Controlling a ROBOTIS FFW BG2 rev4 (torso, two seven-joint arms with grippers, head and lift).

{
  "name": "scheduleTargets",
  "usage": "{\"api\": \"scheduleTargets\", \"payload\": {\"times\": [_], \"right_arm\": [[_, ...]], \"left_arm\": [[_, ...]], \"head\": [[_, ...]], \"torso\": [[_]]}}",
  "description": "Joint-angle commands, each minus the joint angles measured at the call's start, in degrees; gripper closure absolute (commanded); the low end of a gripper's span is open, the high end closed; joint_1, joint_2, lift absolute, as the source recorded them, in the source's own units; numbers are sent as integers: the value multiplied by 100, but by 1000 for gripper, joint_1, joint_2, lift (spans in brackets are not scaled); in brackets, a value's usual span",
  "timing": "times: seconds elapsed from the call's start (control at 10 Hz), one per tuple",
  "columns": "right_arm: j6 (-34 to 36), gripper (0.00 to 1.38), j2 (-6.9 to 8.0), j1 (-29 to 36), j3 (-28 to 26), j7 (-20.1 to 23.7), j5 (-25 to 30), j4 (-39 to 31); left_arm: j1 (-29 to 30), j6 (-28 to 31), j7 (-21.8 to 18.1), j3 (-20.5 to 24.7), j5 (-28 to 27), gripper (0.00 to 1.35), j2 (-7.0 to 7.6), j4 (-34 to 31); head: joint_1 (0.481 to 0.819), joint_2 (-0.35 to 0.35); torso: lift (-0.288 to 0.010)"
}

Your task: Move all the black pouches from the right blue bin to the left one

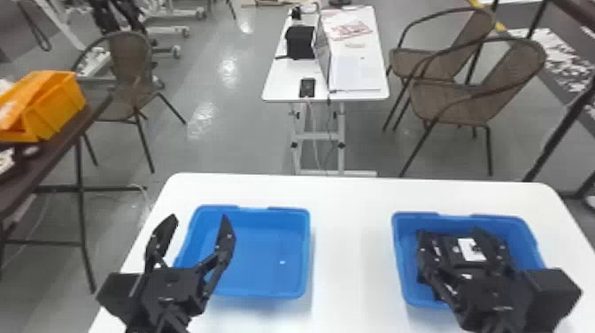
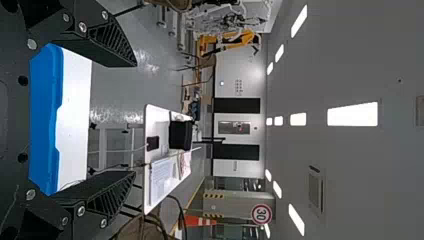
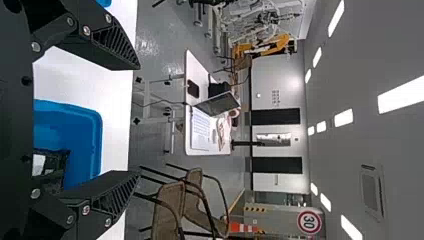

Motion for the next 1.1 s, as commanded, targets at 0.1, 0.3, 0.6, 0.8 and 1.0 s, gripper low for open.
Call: {"api": "scheduleTargets", "payload": {"times": [0.1, 0.3, 0.6, 0.8, 1.0], "right_arm": [[714, 295, 0, -247, -162, -68, -209, 18], [1268, 291, -9, -573, -566, -192, -156, 246], [1628, 291, -211, -1144, -1058, 142, -182, 1090], [1575, 294, -325, -1689, -1296, 652, -103, 1960], [1470, 294, -343, -2234, -1507, 1136, -112, 2971]], "left_arm": [[-16, 14, -3, -2, 11, 275, 0, 0], [-33, 23, -12, -2, 11, 275, 9, 0], [-42, 41, -30, 7, 11, 275, 0, 9], [-33, 41, -47, 16, 20, 275, -9, 9], [-33, 41, -56, 24, 11, 275, -9, 18]], "head": [[695, 90], [695, 57], [695, -20], [695, -45], [695, -69]], "torso": [[10], [10], [10], [10], [10]]}}
